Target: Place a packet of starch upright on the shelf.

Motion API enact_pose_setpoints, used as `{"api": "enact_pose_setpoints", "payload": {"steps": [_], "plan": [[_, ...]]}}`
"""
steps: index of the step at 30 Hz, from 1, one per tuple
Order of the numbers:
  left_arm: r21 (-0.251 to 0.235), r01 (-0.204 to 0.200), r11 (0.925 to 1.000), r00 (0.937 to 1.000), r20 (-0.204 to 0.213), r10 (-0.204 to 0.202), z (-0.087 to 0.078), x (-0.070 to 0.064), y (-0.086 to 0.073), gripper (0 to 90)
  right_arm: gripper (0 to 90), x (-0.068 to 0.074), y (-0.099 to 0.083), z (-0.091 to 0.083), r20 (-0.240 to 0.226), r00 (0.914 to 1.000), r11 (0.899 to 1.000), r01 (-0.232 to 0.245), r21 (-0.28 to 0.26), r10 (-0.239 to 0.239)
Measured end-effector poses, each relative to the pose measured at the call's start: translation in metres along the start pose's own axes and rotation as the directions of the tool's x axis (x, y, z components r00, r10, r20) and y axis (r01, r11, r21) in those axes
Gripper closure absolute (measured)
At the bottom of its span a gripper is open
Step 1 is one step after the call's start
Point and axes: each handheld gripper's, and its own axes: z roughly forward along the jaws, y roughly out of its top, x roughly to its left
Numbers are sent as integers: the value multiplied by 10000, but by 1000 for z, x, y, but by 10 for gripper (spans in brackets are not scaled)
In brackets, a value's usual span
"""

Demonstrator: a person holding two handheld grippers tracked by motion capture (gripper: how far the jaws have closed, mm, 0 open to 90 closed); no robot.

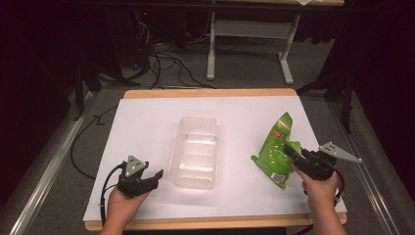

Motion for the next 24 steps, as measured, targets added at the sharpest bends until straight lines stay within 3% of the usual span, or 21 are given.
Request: {"api": "enact_pose_setpoints", "payload": {"steps": [6, 10, 13, 14, 15, 16, 17, 18, 19, 22, 24], "plan": [[-12, -2, 10000, 10000, 8, 2, 0, 0, 0, 377, 633, -2, 0, 1, -2, 10000, 9999, -78, 119, 78], [0, -9, 10000, 10000, 7, 9, 0, 0, 0, 378, 580, -2, 0, 3, 158, 9999, 9996, -40, 262, 36], [-5, -10, 10000, 10000, 3, 10, 0, 0, 0, 377, 599, -3, -1, 3, 328, 9995, 9995, -29, 327, 18], [-30, 8, 10000, 10000, 14, -8, 0, 0, 0, 377, 776, -2, 0, 3, 824, 9964, 9992, 189, 341, -217], [-30, 8, 10000, 10000, 14, -8, 0, 0, 0, 377, 776, -2, 0, 3, 824, 9964, 9992, 189, 341, -217], [-26, 6, 10000, 10000, 21, -6, 0, 0, 0, 377, 841, -2, 1, 2, 1064, 9938, 9990, 275, 366, -313], [-23, 0, 10000, 10000, 20, 0, 0, 0, 0, 378, 900, 0, 5, -3, 1276, 9910, 9991, 416, 13, -415], [-23, 0, 10000, 10000, 20, 0, 0, 0, 0, 378, 900, 0, 5, -3, 1276, 9910, 9991, 416, 13, -415], [-9, 1, 10000, 10000, -8, -1, 0, 0, 0, 378, 900, 3, 9, -6, 967, 9949, 9987, 323, -403, -283], [-9, 8, 10000, 10000, 5, -8, 0, 0, 0, 378, 900, 11, 15, -6, 926, 9947, 9961, 508, -721, -441], [-46, 9, 10000, 10000, 5, -9, -1, 0, 0, 378, 900, 22, 23, -7, 852, 9953, 9893, 581, -1341, -469]]}}
